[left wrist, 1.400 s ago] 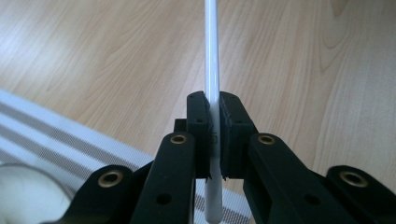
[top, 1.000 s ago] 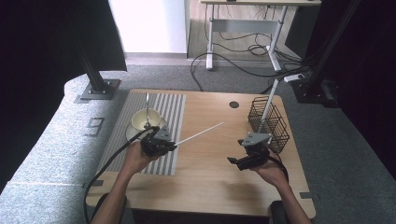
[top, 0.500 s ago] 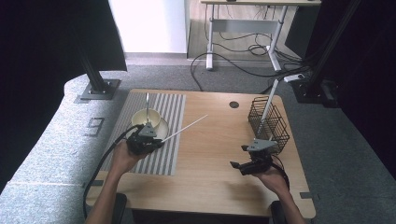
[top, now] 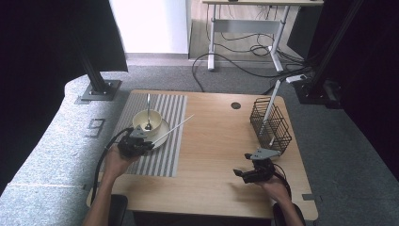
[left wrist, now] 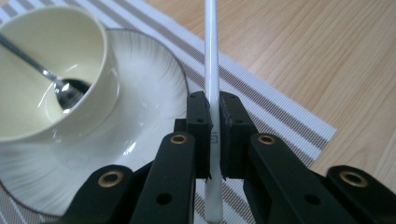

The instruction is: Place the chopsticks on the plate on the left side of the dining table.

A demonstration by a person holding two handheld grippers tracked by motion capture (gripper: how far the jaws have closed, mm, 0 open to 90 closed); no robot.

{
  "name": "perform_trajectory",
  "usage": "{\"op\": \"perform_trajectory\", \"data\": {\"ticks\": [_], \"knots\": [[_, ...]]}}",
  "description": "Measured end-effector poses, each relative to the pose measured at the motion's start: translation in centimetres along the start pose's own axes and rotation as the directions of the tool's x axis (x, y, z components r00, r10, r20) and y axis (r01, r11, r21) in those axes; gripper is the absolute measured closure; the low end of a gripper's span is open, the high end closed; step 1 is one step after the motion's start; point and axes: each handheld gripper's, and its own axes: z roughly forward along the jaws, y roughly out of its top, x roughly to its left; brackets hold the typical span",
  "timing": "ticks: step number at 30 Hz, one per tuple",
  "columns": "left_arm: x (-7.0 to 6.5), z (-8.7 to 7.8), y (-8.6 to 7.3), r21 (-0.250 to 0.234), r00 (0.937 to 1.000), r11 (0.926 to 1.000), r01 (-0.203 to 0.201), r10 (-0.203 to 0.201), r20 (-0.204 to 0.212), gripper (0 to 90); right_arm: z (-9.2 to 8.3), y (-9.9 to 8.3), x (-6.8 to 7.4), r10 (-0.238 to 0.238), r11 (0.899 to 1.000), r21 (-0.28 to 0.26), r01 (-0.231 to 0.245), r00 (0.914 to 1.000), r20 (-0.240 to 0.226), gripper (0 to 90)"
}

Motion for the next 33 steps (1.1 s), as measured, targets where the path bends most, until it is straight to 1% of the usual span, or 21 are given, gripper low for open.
{"op": "perform_trajectory", "data": {"ticks": [2, 3, 6, 8, 18, 21, 22, 23, 24, 27, 29, 30, 33], "knots": [[0.4, 0.0, -0.6, 0.013, 0.9999, 0.9998, 0.013, -0.013, -0.008, 84.4, 0.2, -0.7, 0.0, 0.012, 1.000, 0.016, -0.012, 0.9999, 0.003, 14.4], [0.4, 0.0, -0.6, 0.013, 0.9999, 0.9998, 0.013, -0.013, -0.008, 84.3, 0.2, -0.9, 0.0, 0.015, 1.000, 0.022, -0.015, 0.9999, 0.002, 14.4], [0.8, 0.1, -1.2, 0.025, 0.9993, 0.9992, 0.033, -0.032, -0.016, 84.4, 0.3, -1.4, -0.1, 0.022, 0.999, 0.030, -0.022, 0.9997, 0.003, 14.4], [1.1, 0.1, -1.6, 0.033, 0.9988, 0.9986, 0.042, -0.041, -0.027, 84.4, 0.3, -2.0, -0.3, 0.042, 0.998, 0.039, -0.042, 0.9991, 0.005, 14.4], [2.3, 0.3, -3.2, 0.074, 0.9952, 0.9937, 0.084, -0.080, -0.056, 84.3, 0.5, -3.0, -1.0, 0.085, 0.995, 0.049, -0.085, 0.9962, 0.020, 14.4], [2.7, 0.4, -3.5, 0.090, 0.9945, 0.9917, 0.091, -0.086, -0.060, 84.3, 0.6, -3.1, -1.1, 0.089, 0.995, 0.054, -0.090, 0.9958, 0.021, 14.4], [2.9, 0.4, -3.7, 0.099, 0.9935, 0.9900, 0.100, -0.094, -0.064, 84.3, 0.6, -3.2, -1.1, 0.094, 0.994, 0.059, -0.095, 0.9954, 0.022, 14.3], [2.9, 0.4, -3.7, 0.099, 0.9935, 0.9900, 0.100, -0.094, -0.064, 84.3, 0.6, -3.2, -1.1, 0.094, 0.994, 0.059, -0.095, 0.9954, 0.022, 14.3], [3.1, 0.5, -3.8, 0.104, 0.9930, 0.9889, 0.106, -0.099, -0.063, 84.3, 0.8, -3.4, -1.2, 0.097, 0.993, 0.071, -0.098, 0.9951, 0.023, 14.3], [3.5, 0.6, -4.1, 0.121, 0.9907, 0.9849, 0.124, -0.116, -0.072, 84.3, 0.9, -3.5, -1.2, 0.100, 0.992, 0.081, -0.102, 0.9946, 0.026, 14.3], [3.7, 0.7, -4.3, 0.134, 0.9894, 0.9822, 0.131, -0.121, -0.080, 84.3, 1.1, -3.6, -1.2, 0.097, 0.990, 0.098, -0.099, 0.9949, 0.027, 13.9], [4.0, 0.9, -4.5, 0.144, 0.9881, 0.9797, 0.140, -0.128, -0.084, 84.3, 1.1, -3.6, -1.1, 0.085, 0.991, 0.103, -0.088, 0.9959, 0.030, 13.7], [4.2, 1.1, -4.6, 0.151, 0.9878, 0.9781, 0.143, -0.132, -0.082, 84.3, 1.2, -3.6, -1.0, 0.074, 0.991, 0.108, -0.078, 0.9966, 0.036, 13.6]]}}
